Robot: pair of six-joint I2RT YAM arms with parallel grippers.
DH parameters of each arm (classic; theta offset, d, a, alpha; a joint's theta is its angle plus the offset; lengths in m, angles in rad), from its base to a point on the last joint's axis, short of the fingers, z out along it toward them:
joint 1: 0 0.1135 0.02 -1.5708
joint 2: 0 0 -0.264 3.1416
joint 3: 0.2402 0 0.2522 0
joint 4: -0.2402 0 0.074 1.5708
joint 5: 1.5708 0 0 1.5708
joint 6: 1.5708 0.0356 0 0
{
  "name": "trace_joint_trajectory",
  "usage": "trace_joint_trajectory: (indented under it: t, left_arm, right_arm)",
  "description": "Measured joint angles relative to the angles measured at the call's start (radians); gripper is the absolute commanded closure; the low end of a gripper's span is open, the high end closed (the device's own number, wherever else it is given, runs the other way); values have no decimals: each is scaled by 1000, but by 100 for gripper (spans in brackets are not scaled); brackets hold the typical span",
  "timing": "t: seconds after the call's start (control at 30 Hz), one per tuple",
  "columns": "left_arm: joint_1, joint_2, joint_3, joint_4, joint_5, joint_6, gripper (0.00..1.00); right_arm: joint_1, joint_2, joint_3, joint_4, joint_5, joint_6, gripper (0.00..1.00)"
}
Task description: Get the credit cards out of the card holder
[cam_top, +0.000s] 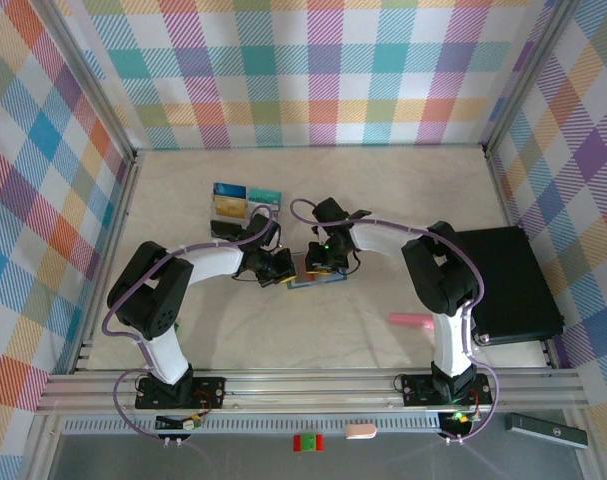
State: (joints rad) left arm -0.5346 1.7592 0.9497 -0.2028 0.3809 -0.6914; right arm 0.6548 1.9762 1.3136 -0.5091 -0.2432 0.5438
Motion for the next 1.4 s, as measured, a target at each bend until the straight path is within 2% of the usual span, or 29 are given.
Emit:
trace_joint_trajectory:
  t: [0.17, 0.33, 0.53, 0.73, 1.13, 1.3, 1.4]
  left_arm:
    - [0, -45, 2, -77, -32, 24, 98]
    - [0, -74, 2, -92, -22, 32, 84]
    - [0, -74, 2, 9, 79, -18, 69]
    - [-4, -69, 3, 147, 165, -98, 62]
    - [-34, 36, 80, 258, 203, -182, 53]
    - [-29, 35, 79, 258, 174, -192, 53]
    - [-17, 8, 49, 253, 138, -197, 57]
  right_arm:
    - [0, -105, -67, 16, 11, 30, 70]
    - [0, -195, -106, 56, 53, 49, 70]
    - [-13, -259, -159, 98, 102, 71, 70]
    - [-40, -342, -220, 124, 150, 95, 69]
    - [-79, -401, -256, 150, 188, 122, 69]
    - [-79, -400, -255, 150, 179, 103, 70]
    - [-74, -375, -233, 135, 169, 67, 72]
